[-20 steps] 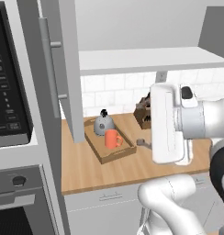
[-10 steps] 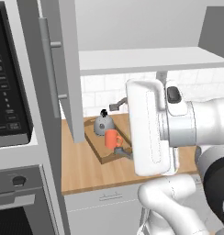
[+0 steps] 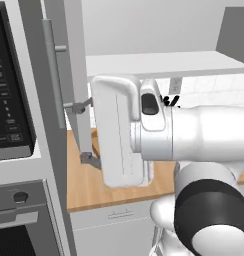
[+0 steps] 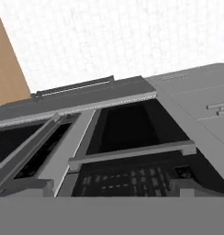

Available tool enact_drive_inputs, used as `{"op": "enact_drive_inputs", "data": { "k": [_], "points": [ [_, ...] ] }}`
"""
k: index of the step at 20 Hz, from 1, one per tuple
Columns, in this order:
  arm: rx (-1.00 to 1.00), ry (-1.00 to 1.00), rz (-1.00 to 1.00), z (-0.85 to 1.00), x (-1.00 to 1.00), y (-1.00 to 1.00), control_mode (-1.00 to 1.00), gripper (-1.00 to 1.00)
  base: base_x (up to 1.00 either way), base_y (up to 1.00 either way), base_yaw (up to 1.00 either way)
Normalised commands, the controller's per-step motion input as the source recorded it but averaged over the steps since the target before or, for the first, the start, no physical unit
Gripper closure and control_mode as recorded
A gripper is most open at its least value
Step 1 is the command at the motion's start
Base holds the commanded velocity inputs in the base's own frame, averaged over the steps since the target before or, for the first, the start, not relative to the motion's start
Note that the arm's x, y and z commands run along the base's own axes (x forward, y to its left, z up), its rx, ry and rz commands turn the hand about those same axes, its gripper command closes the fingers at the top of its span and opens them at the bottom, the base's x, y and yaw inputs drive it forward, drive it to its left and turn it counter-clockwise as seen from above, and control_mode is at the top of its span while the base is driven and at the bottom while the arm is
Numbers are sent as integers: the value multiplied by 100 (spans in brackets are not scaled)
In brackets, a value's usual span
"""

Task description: Pick the kettle from the counter and place it on the tray. Then pick the mug from the cabinet and place it on the tray. Then close the cabinet doors.

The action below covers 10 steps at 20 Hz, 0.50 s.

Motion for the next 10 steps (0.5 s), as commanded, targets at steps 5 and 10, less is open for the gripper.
{"op": "enact_drive_inputs", "data": {
  "k": [5, 10],
  "points": [
    [-3, -24, 3, 9, 11, 55, -100, -100, 0, 0, 0],
    [-5, -6, 0, 0, 58, 22, -100, -100, 0, 0, 0]
  ]
}}
